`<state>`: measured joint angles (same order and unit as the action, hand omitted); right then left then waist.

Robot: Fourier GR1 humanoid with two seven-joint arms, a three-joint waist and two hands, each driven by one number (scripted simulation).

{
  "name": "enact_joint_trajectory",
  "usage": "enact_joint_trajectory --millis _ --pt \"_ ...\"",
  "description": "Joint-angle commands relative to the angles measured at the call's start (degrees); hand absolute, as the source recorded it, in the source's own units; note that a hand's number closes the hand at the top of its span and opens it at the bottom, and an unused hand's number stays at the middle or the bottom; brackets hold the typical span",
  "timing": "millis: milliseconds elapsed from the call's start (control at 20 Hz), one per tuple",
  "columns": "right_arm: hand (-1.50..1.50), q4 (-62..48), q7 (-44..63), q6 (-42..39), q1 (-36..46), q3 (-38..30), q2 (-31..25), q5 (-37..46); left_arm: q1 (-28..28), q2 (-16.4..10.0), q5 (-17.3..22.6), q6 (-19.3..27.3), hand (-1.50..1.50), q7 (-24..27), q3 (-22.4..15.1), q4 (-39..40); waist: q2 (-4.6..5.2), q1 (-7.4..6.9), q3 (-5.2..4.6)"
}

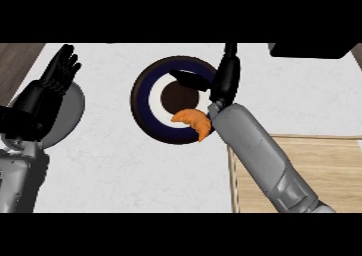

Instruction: Pick the croissant from the tray and place it in the plate

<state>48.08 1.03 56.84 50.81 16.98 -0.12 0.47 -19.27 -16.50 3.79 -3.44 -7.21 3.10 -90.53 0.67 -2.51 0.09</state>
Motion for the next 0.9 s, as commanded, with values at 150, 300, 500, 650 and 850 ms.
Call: enact_joint_trajectory --millis 150,300,500,650,850 --pt "-1.5 7.93 -13.57 -3.73 -11.81 -6.15 0.11 -7.2 1.83 0.04 -0.75 0.61 0.0 -1.86 0.99 -1.51 -0.58 2.22 -0.04" --pt "-1.5 15.48 -19.37 -8.02 -22.35 -5.6 -0.91 -7.9 3.04 -0.35 0.37 -0.77 0.0 -0.03 2.17 -1.56 -0.7 2.79 -0.05" --pt "-1.5 11.26 -23.04 -15.45 -22.89 -9.77 -4.72 -9.57 2.18 3.69 -4.3 3.39 0.0 -1.54 -1.73 -2.77 -0.56 2.43 -0.05" --pt "-1.5 23.6 -18.6 -17.79 -33.01 -7.7 -10.27 -9.2 3.58 -1.63 0.1 -2.39 0.0 2.66 4.56 1.38 -0.83 3.11 -0.11" --pt "-1.5 30.19 -19.3 -19.79 -39.26 -7.88 -11.83 -8.05 6.54 -0.36 0.12 -2.85 0.0 0.4 3.49 -4.13 -0.85 2.77 -0.1"
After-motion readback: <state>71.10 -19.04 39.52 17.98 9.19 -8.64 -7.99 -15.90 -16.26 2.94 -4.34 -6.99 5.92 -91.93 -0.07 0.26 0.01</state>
